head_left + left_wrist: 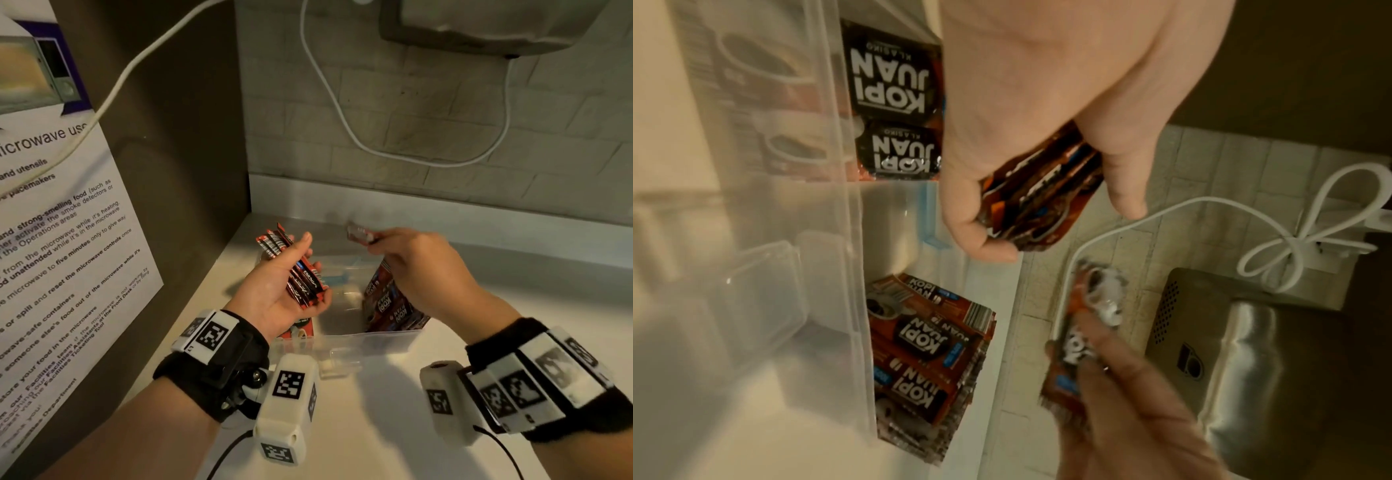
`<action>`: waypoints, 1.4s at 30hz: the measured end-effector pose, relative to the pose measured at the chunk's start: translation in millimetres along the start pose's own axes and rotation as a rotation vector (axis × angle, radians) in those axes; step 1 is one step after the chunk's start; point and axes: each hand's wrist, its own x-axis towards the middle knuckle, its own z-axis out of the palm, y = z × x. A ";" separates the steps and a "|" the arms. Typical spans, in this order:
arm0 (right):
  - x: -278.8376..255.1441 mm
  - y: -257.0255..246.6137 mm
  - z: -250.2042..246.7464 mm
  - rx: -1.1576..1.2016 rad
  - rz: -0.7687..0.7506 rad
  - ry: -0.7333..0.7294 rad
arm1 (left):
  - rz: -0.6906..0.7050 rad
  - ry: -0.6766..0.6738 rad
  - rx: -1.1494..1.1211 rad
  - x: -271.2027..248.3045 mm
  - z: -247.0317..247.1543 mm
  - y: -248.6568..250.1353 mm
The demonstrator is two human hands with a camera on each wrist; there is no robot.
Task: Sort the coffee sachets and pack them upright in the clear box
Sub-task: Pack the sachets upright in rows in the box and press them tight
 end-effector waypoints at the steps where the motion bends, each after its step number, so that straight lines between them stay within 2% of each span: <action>1: 0.4 -2.7 -2.4 0.164 0.027 0.077 | -0.013 -0.010 0.004 -1.2 2.6 -2.3; 2: 0.6 -8.8 -4.1 0.277 0.043 0.125 | -0.022 -0.022 0.005 -2.3 5.3 -4.5; 4: 0.7 -25.4 -0.1 0.369 0.070 0.119 | -0.017 -0.060 0.011 -4.8 10.9 -8.5; 7: 1.2 -45.1 19.5 0.362 0.053 0.094 | 0.025 -0.112 0.029 -8.6 17.3 -12.6; 10: -1.5 -53.9 31.0 0.408 0.037 0.123 | 0.080 -0.097 0.058 -9.8 16.5 -11.5; 15: -3.3 -52.6 30.0 0.803 0.199 -0.032 | 0.148 -0.069 0.141 -8.0 4.3 -4.0; 18: 0.8 -53.3 31.0 1.008 0.280 -0.187 | 0.198 -0.099 0.179 -12.8 11.3 -8.7; 20: 0.9 -54.3 31.3 1.112 0.307 -0.238 | 0.233 -0.109 0.203 -16.2 17.8 -13.6; 25: -4.0 -49.7 25.6 1.335 0.351 -0.291 | 0.463 -0.176 0.100 -15.9 15.7 -4.7; 27: -5.0 -51.7 24.0 1.366 0.338 -0.305 | 0.534 -0.204 0.068 -16.5 15.8 -0.6; 30: -6.2 -57.1 24.9 1.267 0.269 -0.304 | 0.594 -0.117 0.101 -16.3 19.3 -2.9; 33: -5.9 -57.7 27.5 1.201 0.253 -0.249 | 0.565 -0.124 0.065 -14.5 16.0 -4.5; 35: -3.9 -56.3 29.9 1.183 0.271 -0.151 | 0.504 -0.164 0.043 -15.6 13.7 -6.8; 37: -1.8 -56.8 32.4 1.091 0.254 -0.067 | 0.445 -0.183 0.113 -16.3 11.8 -14.1; 40: -1.4 -61.5 32.5 0.997 0.191 -0.095 | 0.340 -0.187 0.136 -16.6 9.3 -15.7; 42: -2.1 -61.5 29.1 1.098 0.200 -0.118 | 0.275 -0.207 0.083 -15.6 4.0 -8.9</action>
